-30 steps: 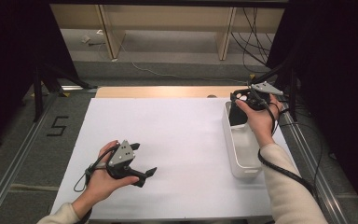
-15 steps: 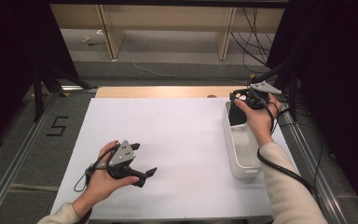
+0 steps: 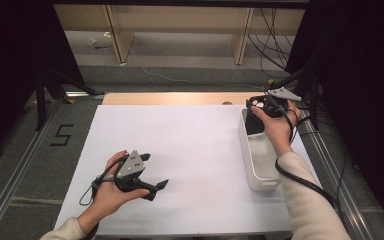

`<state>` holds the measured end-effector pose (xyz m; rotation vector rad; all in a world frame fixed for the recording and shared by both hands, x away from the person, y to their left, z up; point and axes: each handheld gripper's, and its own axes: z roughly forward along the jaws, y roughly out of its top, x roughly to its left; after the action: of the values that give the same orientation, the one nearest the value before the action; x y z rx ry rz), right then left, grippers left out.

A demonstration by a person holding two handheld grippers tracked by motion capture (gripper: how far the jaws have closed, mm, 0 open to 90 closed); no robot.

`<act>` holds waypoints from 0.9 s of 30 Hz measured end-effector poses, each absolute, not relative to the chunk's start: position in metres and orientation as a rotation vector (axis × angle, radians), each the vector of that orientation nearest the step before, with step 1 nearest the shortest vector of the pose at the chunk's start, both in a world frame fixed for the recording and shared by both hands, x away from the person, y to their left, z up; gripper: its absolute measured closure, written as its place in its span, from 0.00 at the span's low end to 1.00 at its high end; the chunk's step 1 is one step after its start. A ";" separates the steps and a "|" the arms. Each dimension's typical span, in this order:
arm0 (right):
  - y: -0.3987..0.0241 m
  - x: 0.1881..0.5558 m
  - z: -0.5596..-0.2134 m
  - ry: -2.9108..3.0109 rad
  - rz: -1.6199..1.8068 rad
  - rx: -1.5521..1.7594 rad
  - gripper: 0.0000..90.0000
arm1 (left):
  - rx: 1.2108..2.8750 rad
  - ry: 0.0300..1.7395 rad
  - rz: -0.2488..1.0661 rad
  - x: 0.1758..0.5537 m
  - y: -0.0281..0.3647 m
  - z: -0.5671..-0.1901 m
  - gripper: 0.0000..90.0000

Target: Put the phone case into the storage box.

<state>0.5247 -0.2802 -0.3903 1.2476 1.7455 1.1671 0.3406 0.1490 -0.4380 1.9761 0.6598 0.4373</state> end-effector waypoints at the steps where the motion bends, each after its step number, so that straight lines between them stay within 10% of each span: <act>1: -0.280 0.525 -0.390 1.745 1.167 1.248 0.17 | 1.976 0.660 0.438 0.341 0.149 -0.438 0.00; 27: -0.277 0.533 -0.391 1.749 1.152 1.245 0.17 | 1.979 0.657 0.436 0.341 0.149 -0.438 0.00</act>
<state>0.5328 -0.2769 -0.3913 1.2450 1.7490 1.1515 0.3408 0.1489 -0.4382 1.9789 0.6574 0.4364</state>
